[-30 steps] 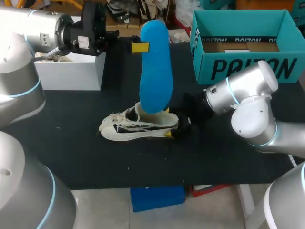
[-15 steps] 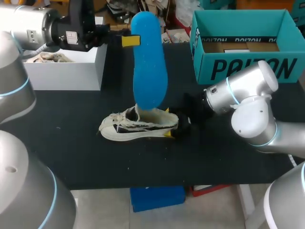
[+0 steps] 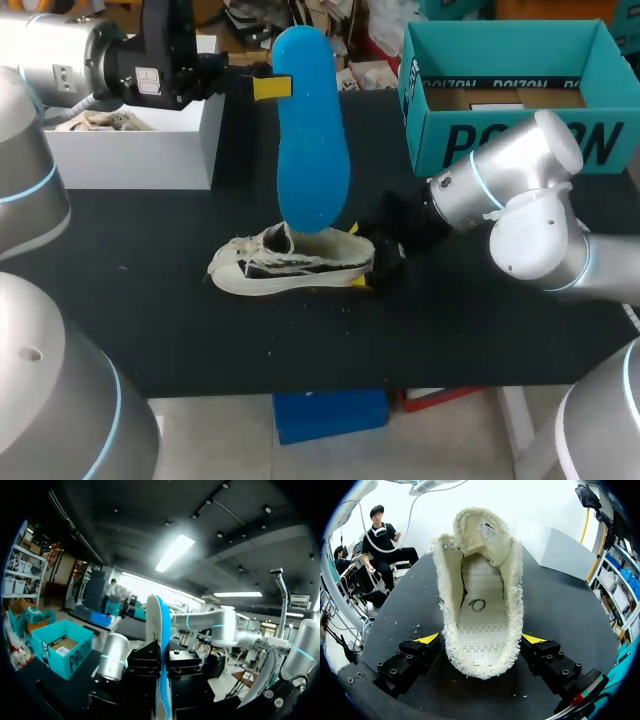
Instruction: Take the shoe out of the shoebox, open the shoe tongue, remove and reinsert the insole, then place the shoe into the shoebox
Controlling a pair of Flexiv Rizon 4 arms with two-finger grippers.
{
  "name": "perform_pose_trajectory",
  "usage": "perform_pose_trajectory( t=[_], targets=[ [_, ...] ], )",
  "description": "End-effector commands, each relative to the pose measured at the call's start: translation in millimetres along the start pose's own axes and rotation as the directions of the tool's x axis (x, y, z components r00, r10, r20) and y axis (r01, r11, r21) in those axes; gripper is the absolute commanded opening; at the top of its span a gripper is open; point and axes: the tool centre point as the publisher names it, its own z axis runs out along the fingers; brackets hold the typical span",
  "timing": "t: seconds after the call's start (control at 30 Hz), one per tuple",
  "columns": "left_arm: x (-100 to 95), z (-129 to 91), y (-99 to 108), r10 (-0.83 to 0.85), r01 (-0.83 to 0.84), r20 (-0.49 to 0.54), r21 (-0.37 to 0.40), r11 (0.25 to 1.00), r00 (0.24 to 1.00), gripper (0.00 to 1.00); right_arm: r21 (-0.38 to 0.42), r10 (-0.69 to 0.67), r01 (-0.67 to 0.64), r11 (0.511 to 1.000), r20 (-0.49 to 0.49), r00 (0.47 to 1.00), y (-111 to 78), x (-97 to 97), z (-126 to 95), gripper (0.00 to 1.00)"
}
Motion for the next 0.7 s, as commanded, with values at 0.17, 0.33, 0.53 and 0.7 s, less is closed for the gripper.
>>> perform_pose_trajectory(
  t=[0.17,0.33,0.53,0.7],
  targets=[
    [0.0,1.2,1.2,0.001,-0.001,0.003,0.002,1.000,1.000,0.00,0.240,-0.008,0.022,0.971,-0.057,0.998,17.2,-3.8,-33.8,1.00],
    [0.0,1.2,1.2,0.001,-0.001,0.003,0.002,1.000,1.000,0.00,0.364,-0.001,0.038,0.931,-0.100,0.995,21.7,-3.7,-39.9,1.00],
    [0.0,1.2,1.2,0.001,-0.001,0.003,0.002,1.000,1.000,0.00,0.498,0.032,0.032,0.866,-0.118,0.992,27.8,-2.9,-43.4,1.00],
    [0.0,1.2,1.2,0.001,-0.001,0.003,0.002,1.000,1.000,0.00,0.532,0.057,0.002,0.847,-0.093,0.994,28.8,0.4,-45.4,1.00]
  ],
)
